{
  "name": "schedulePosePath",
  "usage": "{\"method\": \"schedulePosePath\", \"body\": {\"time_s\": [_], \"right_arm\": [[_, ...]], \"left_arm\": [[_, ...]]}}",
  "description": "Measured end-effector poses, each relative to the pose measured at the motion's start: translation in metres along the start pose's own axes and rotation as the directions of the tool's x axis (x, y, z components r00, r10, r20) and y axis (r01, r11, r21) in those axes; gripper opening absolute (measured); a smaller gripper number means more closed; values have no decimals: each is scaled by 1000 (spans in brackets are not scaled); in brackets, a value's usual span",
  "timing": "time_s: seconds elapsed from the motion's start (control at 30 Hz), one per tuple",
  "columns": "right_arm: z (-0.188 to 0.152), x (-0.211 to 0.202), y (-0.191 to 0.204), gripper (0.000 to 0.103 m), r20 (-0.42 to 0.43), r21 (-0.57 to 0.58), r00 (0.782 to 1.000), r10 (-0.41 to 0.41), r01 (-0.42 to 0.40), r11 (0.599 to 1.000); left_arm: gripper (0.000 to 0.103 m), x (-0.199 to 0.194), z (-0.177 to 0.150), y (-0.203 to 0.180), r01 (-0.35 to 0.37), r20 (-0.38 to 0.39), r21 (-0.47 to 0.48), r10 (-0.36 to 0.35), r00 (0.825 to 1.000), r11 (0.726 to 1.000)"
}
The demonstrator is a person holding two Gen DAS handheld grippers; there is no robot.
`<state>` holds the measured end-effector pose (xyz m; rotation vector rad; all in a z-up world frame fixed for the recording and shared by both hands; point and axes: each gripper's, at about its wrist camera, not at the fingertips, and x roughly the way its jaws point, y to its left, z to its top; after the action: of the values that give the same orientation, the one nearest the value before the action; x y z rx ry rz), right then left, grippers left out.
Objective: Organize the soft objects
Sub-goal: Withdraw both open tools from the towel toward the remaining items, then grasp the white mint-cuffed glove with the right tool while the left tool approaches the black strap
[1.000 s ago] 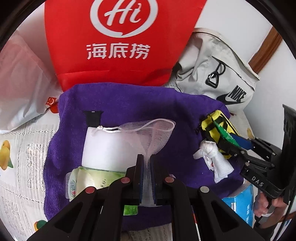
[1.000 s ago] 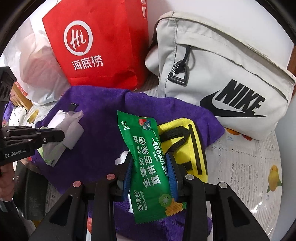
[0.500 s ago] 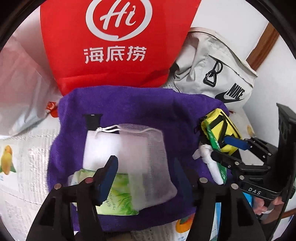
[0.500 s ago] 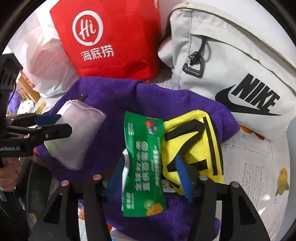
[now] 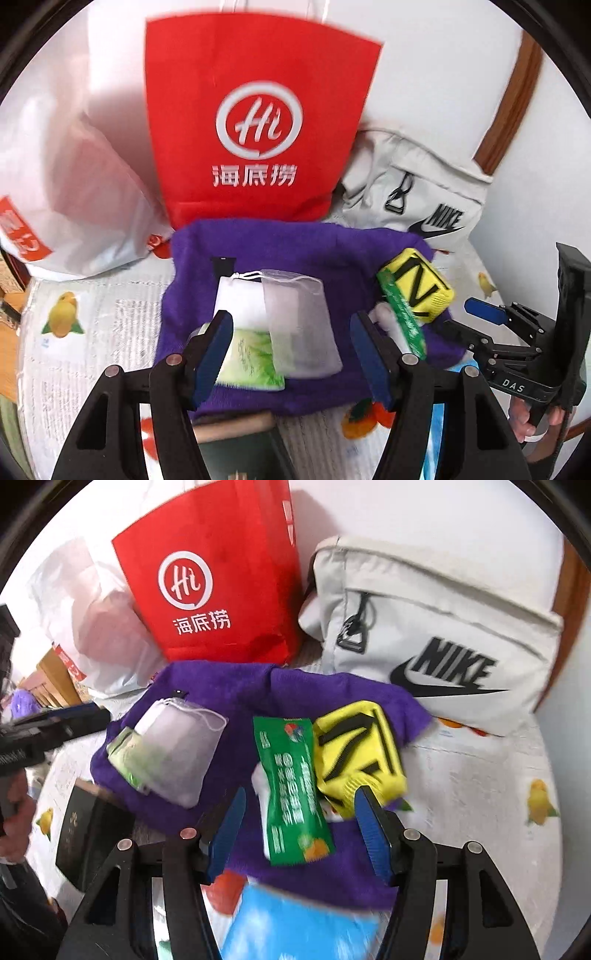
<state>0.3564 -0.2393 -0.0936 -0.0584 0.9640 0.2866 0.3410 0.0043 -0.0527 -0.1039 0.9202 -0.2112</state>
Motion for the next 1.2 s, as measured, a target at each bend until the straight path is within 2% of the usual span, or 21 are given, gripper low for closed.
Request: {"method": "schedulePosePath", "body": {"time_s": [0.1,0.27,0.47,0.63,0.87,1.13,1.2], "right_arm": [[-16,-22,5,61,21,-5,1000,-23,23,1000],[-47,-61,8,61,70,25,997,19,-21,999],[-99,-98,14,61,69,59,997,32,-36,998],[-145,-110,27,61,47,66,997,56,-59,996],[-203,-96,59,61,-29,60,993,117,-115,992],[-221,-54,89,61,-107,59,986,130,-124,991],[-219,-52,94,63,-87,53,989,120,-116,992]], "left_arm": [[64,-20,-15,-5,18,-9,25,-18,1000,1000],[64,-49,-60,-15,14,-44,54,-11,999,998],[64,-69,-122,-23,39,-87,11,-38,995,999],[64,-71,-164,-18,31,-131,-34,-35,991,999],[64,-74,-206,4,11,-142,-101,-25,990,995],[64,-73,-234,19,22,-147,-117,-39,988,993],[64,-74,-235,22,24,-139,-122,-41,989,992]]}}
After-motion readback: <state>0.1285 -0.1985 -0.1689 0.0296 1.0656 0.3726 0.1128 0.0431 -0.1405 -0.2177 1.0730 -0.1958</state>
